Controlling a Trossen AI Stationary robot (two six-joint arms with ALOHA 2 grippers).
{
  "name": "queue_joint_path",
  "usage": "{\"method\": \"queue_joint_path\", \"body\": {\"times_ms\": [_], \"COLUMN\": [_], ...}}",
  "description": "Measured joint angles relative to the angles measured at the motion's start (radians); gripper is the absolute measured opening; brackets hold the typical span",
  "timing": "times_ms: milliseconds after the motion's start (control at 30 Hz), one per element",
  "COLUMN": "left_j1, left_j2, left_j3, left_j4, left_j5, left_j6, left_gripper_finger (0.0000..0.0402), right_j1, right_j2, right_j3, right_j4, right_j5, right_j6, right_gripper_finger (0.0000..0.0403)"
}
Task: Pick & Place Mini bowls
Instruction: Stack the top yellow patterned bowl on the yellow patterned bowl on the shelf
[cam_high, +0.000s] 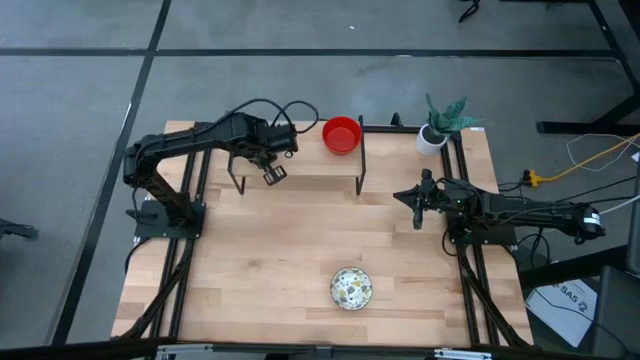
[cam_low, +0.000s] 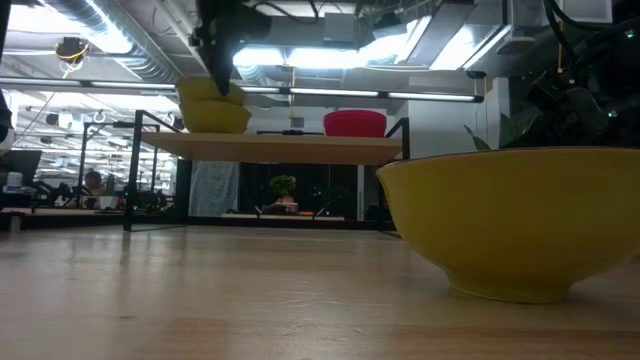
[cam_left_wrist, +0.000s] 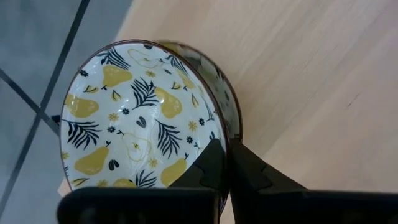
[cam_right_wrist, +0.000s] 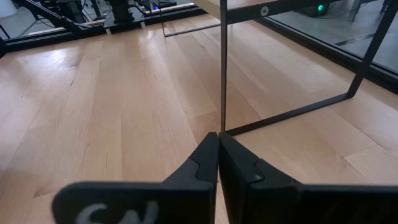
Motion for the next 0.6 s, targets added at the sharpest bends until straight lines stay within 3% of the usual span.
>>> {"method": "queue_joint_path", "body": {"times_ms": [400,600], "left_j1": [0.0,0.001], "left_j2": [-0.021,-0.024], "left_j3": [-0.052,-0.052], "left_j4": [0.084,0.081], "left_j5": [-0.01,-0.011], "left_j6": [0.015,0.015], "left_gripper_finger": [0.0005,0.0029], "right_j1": [0.0,0.0], "right_j2": [0.0,0.0], "right_j3": [0.0,0.0], "right_j4": [0.0,0.0], "right_j5": [0.0,0.0], "right_j6": [0.0,0.0], "right_gripper_finger": [0.0014,0.0014]}}
